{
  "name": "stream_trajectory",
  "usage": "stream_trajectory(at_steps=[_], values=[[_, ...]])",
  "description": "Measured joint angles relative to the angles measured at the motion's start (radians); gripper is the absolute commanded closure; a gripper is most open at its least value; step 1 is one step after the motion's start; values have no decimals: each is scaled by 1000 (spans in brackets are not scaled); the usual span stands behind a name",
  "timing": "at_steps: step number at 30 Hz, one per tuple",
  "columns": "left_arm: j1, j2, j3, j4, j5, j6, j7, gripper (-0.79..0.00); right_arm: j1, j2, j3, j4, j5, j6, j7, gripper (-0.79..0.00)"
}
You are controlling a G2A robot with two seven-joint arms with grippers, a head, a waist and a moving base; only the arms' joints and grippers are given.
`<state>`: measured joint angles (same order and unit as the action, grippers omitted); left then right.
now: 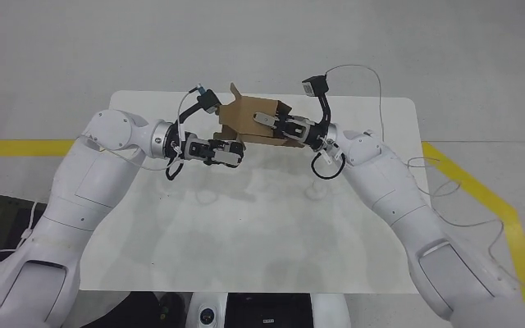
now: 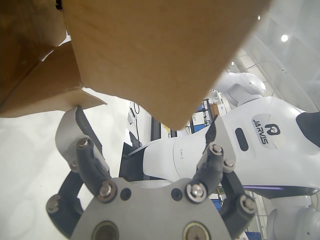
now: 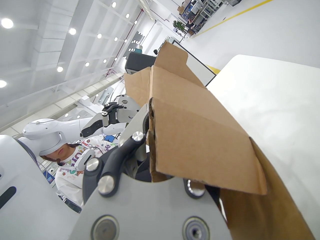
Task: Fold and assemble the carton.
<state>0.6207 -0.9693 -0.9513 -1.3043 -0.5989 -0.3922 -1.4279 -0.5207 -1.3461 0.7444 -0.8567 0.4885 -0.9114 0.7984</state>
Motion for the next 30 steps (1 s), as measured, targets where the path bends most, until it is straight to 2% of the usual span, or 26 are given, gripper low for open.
stream_trajectory(at_steps=[30], values=[[-2,-4,-2,19,34,-33,33,-785,-37,-5,35,-18,17,31,17,0]])
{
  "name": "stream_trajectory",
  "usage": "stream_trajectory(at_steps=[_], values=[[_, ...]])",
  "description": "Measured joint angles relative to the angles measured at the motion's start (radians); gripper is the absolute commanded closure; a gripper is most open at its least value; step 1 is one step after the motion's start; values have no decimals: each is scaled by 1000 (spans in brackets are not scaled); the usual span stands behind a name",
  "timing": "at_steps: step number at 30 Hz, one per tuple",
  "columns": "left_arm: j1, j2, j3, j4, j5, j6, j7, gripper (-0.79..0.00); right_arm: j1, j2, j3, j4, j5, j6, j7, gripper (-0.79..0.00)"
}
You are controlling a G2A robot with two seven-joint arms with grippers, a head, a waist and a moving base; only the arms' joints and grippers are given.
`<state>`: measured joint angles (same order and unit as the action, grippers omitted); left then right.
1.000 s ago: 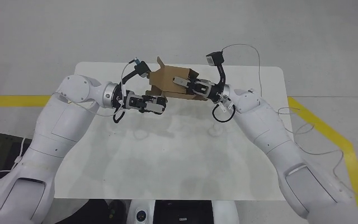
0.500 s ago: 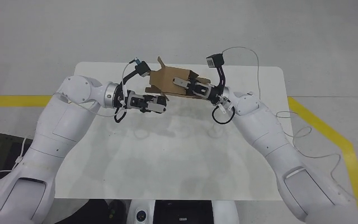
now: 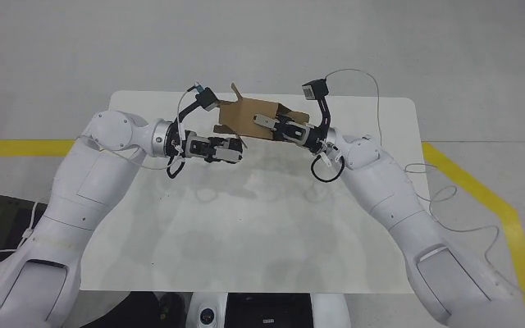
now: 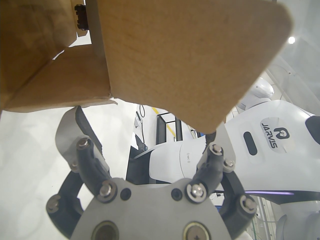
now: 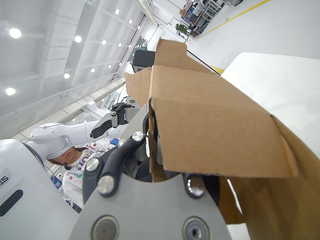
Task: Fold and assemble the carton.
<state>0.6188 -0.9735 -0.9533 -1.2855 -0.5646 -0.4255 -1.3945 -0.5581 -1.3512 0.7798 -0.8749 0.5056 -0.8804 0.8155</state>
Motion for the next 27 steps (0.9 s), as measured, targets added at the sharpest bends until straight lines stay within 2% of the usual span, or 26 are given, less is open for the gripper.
stream_trajectory(at_steps=[13,27], values=[[-6,-4,2,13,-6,1,-1,-785,-73,6,33,-107,-57,128,-49,0],[-10,-3,-21,19,-26,10,-10,-785,-94,4,59,-122,-80,168,-21,0]])
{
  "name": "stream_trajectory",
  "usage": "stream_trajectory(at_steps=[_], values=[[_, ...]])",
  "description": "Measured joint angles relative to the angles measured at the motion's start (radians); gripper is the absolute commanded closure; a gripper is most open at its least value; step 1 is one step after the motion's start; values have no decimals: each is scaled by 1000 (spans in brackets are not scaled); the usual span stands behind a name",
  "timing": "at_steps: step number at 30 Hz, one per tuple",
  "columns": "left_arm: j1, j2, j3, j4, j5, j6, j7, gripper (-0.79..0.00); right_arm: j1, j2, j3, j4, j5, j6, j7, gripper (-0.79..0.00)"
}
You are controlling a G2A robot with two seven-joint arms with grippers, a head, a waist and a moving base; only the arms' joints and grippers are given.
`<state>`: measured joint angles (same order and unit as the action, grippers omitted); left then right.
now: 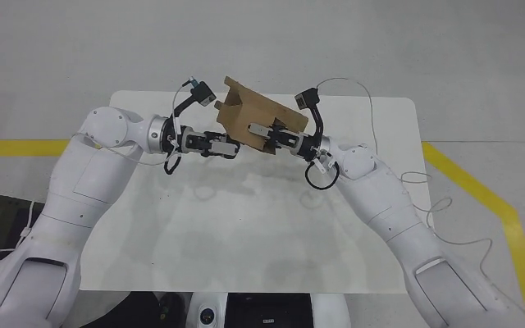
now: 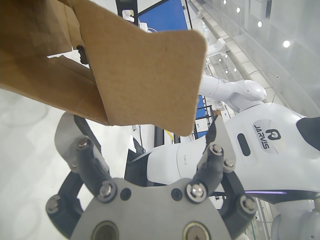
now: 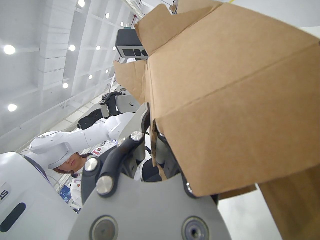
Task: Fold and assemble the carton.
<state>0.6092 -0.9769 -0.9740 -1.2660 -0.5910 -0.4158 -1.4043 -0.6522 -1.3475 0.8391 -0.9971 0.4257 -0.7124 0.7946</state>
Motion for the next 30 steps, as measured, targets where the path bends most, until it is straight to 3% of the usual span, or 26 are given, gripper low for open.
stream_trajectory(at_steps=[12,21,30], values=[[-3,2,-17,14,6,8,-8,-785,-14,3,58,27,22,-2,-10,0],[-27,19,-54,97,135,-58,57,-785,-63,49,162,-4,83,110,191,0],[-62,17,-26,196,346,-160,163,-785,-131,87,247,-88,124,189,346,0]])
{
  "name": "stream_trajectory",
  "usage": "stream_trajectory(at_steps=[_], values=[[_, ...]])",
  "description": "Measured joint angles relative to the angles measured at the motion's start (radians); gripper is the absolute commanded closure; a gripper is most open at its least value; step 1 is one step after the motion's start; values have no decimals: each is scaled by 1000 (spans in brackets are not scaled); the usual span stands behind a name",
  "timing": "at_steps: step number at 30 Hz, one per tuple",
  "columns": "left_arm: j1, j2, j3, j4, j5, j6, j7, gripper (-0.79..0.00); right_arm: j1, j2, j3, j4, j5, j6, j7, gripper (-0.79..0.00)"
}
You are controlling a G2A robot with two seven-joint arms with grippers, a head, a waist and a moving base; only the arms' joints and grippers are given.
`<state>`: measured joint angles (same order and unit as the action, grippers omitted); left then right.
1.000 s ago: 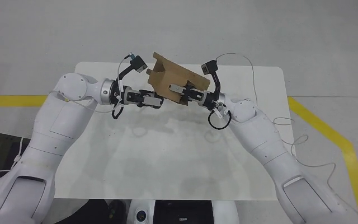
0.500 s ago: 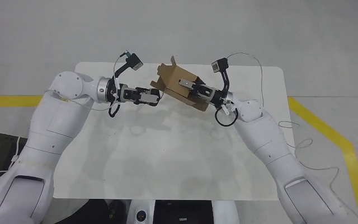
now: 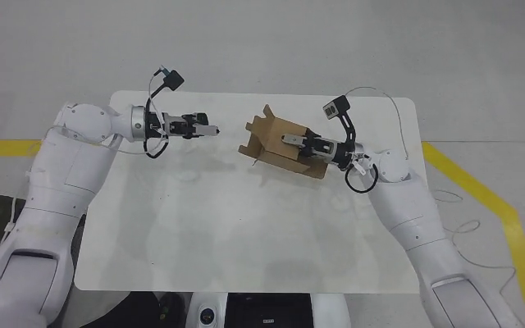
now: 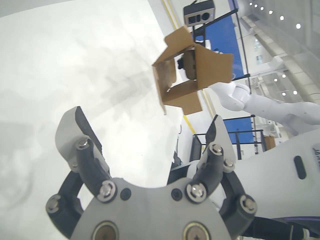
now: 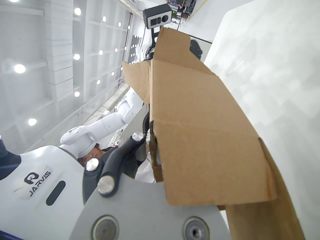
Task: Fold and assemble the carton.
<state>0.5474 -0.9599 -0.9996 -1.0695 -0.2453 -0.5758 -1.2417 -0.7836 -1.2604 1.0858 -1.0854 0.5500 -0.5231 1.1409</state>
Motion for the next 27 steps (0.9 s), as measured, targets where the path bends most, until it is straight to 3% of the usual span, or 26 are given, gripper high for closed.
stream_trajectory(at_steps=[7,14,27], values=[[-11,-13,43,1,102,-49,54,-785,-33,16,41,-77,32,35,72,0],[-13,-26,87,-42,144,-65,73,-785,-39,17,44,-107,48,29,72,0],[-19,-40,122,-73,109,-57,55,-785,17,-21,-52,-20,92,-44,47,0]])
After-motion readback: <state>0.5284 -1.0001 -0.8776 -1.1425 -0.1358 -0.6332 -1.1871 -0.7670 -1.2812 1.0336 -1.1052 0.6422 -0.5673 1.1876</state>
